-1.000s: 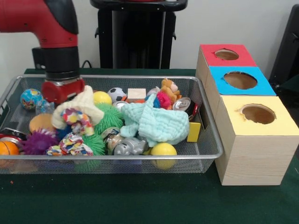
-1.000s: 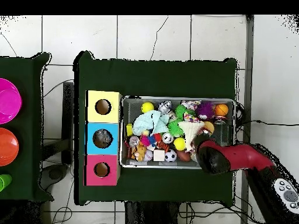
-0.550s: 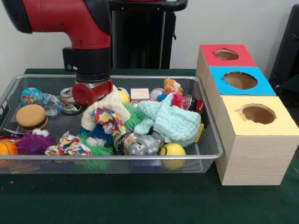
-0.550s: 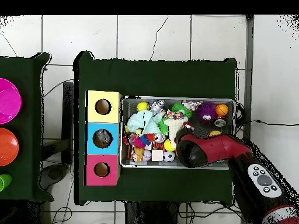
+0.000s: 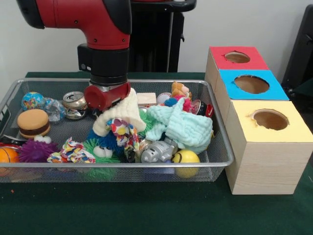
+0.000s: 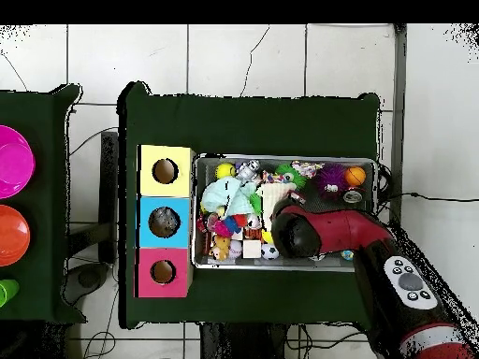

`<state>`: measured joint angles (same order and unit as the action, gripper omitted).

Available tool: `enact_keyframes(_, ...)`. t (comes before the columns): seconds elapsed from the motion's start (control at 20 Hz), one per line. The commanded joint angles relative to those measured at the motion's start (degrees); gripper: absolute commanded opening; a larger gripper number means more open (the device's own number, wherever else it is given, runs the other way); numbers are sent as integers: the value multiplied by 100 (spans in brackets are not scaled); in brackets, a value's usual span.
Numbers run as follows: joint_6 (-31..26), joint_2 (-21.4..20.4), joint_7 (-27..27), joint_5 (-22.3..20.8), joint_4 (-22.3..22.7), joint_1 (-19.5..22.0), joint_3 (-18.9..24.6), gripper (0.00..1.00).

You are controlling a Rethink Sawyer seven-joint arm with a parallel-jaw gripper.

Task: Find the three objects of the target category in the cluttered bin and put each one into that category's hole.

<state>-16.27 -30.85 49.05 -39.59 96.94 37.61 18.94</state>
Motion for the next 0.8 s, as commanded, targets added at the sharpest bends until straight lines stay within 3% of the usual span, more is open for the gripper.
enact_keyframes(0.05,-67,496,1630,766,-16,-514,310,100)
enact_keyframes(0.35,-149,274,1469,1017,150,-585,133,100)
enact_keyframes(0.8,-812,-573,821,1383,736,-67,278,100)
